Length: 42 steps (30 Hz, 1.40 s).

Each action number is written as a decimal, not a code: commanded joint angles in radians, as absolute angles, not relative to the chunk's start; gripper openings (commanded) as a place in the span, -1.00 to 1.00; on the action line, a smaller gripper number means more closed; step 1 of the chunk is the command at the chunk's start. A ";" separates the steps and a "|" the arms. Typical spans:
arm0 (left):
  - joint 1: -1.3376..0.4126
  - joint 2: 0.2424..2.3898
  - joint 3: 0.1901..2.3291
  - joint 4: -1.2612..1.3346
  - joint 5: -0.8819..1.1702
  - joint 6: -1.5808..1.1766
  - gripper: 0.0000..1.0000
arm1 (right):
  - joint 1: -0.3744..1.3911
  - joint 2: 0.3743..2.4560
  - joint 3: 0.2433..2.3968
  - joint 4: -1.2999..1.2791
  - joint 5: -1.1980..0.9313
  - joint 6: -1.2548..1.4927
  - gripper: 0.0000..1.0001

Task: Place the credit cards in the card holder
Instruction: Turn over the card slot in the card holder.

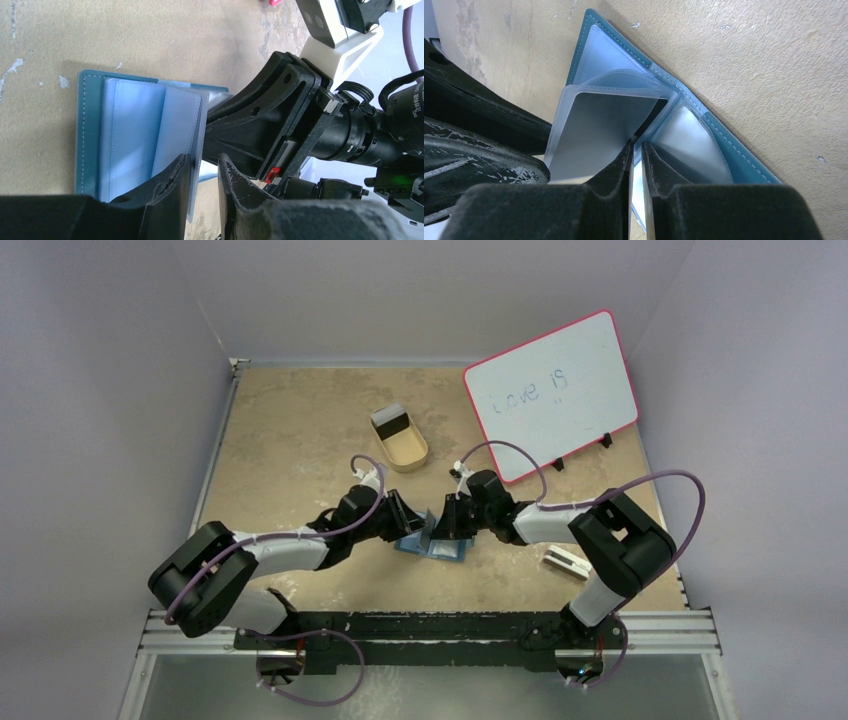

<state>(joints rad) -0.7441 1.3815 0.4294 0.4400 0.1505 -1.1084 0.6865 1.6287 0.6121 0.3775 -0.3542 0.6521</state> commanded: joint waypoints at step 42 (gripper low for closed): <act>-0.915 1.489 0.731 0.089 -0.061 -0.953 -0.59 | 0.665 1.445 0.567 0.170 -0.155 0.607 -0.53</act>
<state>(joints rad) -0.9058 1.4811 0.6910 0.0982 -0.0292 -0.9787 0.6697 1.4509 0.5694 0.1852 -0.1829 0.6247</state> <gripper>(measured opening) 0.197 0.234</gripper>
